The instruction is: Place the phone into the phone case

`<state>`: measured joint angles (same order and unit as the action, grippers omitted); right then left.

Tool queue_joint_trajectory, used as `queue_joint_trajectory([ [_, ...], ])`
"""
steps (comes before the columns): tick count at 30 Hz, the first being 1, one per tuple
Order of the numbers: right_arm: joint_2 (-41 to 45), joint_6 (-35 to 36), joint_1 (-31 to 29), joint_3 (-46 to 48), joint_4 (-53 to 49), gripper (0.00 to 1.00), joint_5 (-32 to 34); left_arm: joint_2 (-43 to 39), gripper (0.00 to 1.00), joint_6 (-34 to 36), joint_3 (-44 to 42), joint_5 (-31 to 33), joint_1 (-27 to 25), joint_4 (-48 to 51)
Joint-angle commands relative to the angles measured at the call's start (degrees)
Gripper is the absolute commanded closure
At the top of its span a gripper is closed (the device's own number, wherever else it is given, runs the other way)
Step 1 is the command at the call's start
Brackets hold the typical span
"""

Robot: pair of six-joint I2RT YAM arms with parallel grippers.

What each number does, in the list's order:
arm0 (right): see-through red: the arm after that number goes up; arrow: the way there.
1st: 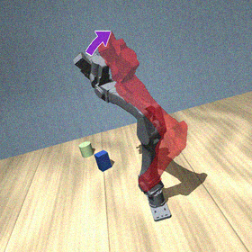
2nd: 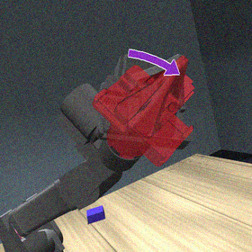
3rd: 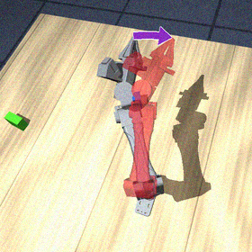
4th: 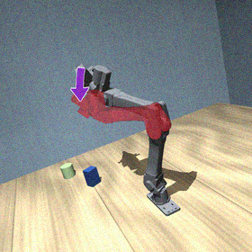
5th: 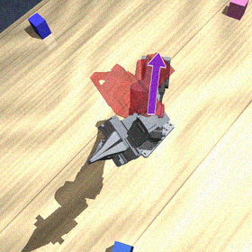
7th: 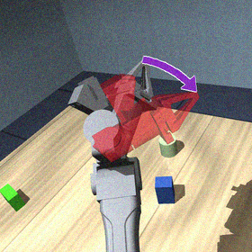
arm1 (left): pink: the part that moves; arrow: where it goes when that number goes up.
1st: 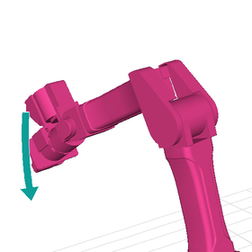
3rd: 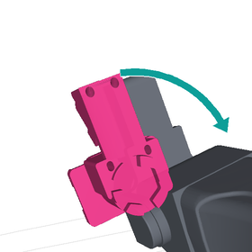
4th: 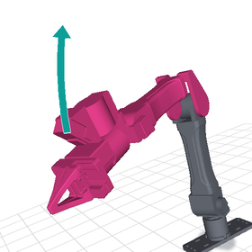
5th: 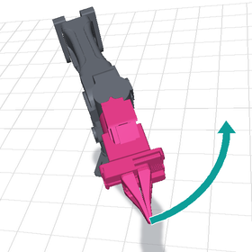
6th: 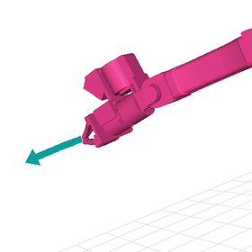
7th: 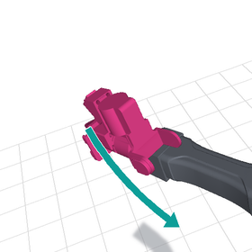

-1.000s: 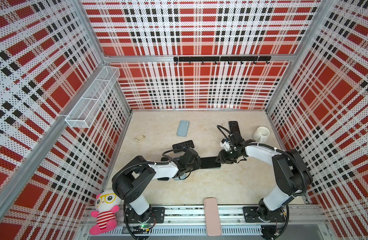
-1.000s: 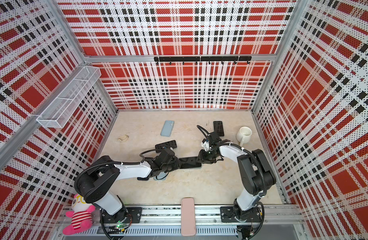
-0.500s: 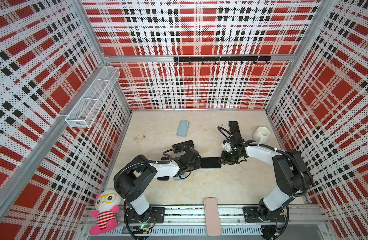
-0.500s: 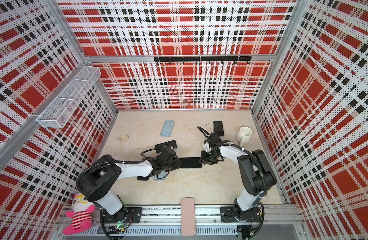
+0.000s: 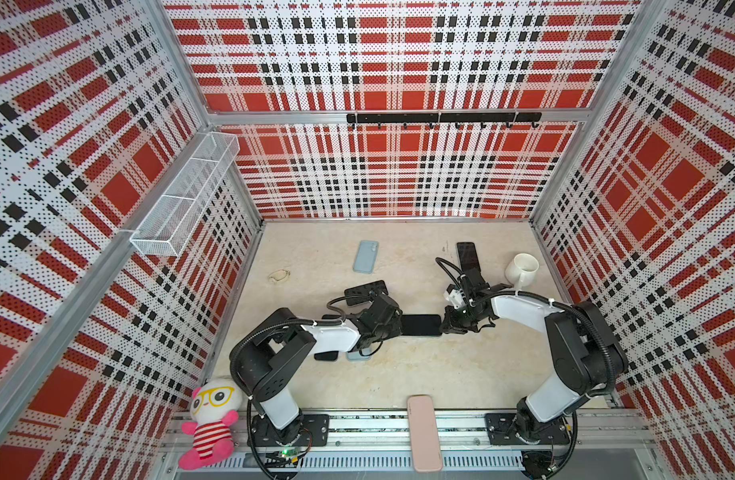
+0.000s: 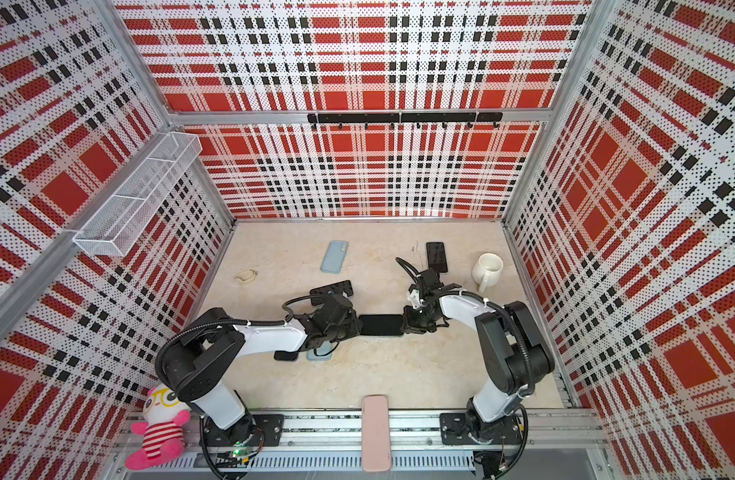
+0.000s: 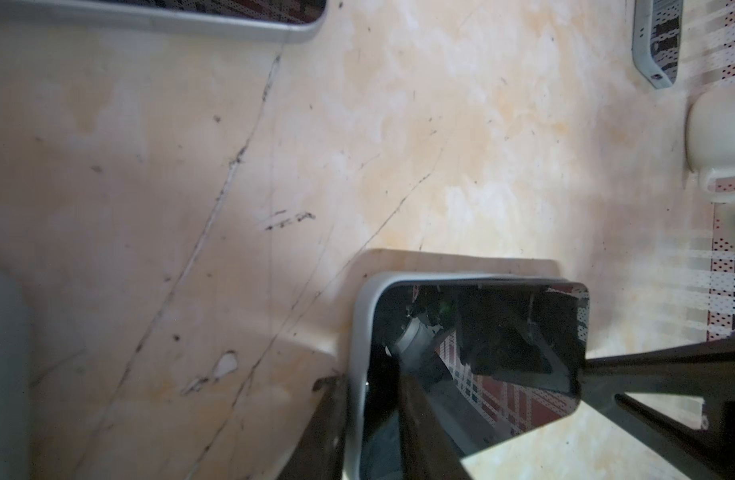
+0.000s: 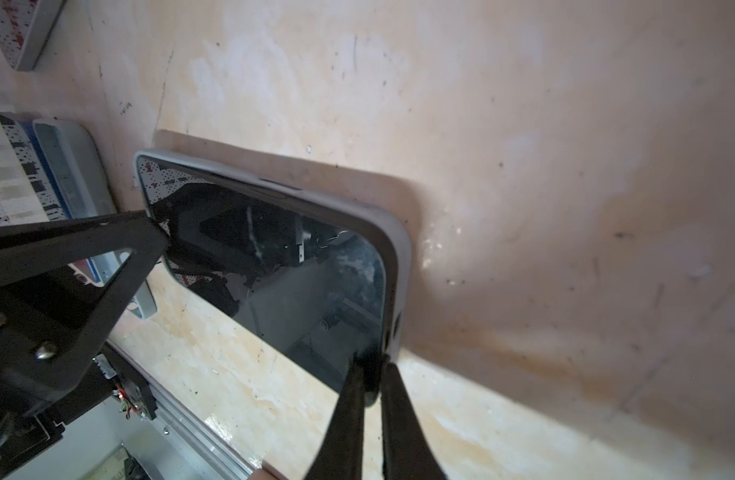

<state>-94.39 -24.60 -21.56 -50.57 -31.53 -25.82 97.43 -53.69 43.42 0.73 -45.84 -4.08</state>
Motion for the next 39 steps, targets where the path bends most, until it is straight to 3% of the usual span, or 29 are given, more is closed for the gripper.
queue_joint_trajectory([
  [1,-1.9,-0.1,-2.9,1.4,-3.0,0.9,2.6,2.1,0.74,1.2,1.3,0.4,-0.6,1.5],
  [13,-5.1,-4.0,-9.6,0.8,-10.0,0.9,8.8,3.4,0.77,2.4,1.5,2.6,-1.5,1.2],
  [23,-11.0,-8.9,-12.7,3.6,-5.7,0.93,10.5,2.7,0.78,3.0,1.1,3.4,-1.9,0.3],
  [39,-20.1,-10.9,-14.9,2.8,-2.2,0.95,13.8,3.0,0.8,2.5,-0.2,3.1,-2.2,-1.5],
])
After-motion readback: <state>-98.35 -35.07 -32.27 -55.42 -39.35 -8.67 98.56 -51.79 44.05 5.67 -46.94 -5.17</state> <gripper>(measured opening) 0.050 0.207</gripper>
